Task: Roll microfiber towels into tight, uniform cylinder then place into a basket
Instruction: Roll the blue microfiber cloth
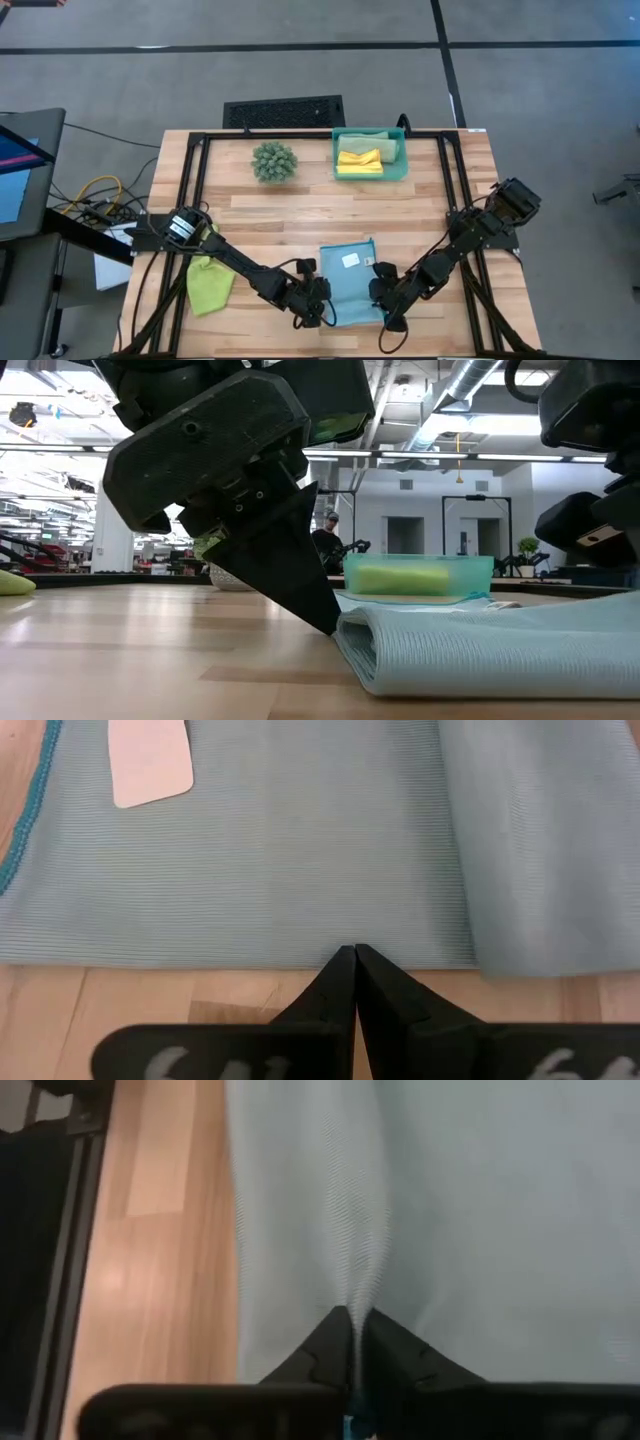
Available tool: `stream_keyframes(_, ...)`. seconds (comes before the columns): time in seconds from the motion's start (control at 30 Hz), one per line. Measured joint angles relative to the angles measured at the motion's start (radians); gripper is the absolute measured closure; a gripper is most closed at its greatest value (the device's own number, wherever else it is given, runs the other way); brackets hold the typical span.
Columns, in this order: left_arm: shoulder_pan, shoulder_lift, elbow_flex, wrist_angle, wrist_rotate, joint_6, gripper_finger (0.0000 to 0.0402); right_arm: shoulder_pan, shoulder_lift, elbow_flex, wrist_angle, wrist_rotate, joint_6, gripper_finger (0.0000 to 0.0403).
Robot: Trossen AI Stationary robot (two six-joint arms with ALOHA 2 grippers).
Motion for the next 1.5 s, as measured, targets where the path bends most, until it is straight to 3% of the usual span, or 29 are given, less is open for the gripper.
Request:
stream_keyframes(0.17,0.0,0.005,0.037,-0.041,-0.002,0.001,0.0401,0.0,0.0,0.0,-0.013,0.019,0.031,0.0312)
stream_keyframes(0.37,-0.013,0.006,0.095,-0.105,-0.086,0.0,0.0401,0.002,0.0,0.0,-0.013,0.016,0.029,0.0261)
stream_keyframes(0.53,-0.03,0.006,0.139,-0.093,-0.099,0.044,0.0401,0.003,-0.039,0.0,-0.019,0.017,0.049,0.0246)
stream_keyframes(0.8,-0.045,0.005,0.123,-0.059,-0.024,0.107,0.0401,0.035,-0.078,0.0,-0.052,0.064,0.056,0.0286)
stream_keyframes(1.2,-0.035,0.004,0.03,-0.013,0.005,0.09,0.0401,0.048,-0.071,0.0,-0.165,0.064,0.118,0.0363)
stream_keyframes(1.5,-0.041,0.003,0.099,-0.068,-0.026,0.064,0.0401,0.055,-0.071,0.0,-0.162,0.065,0.118,0.0379)
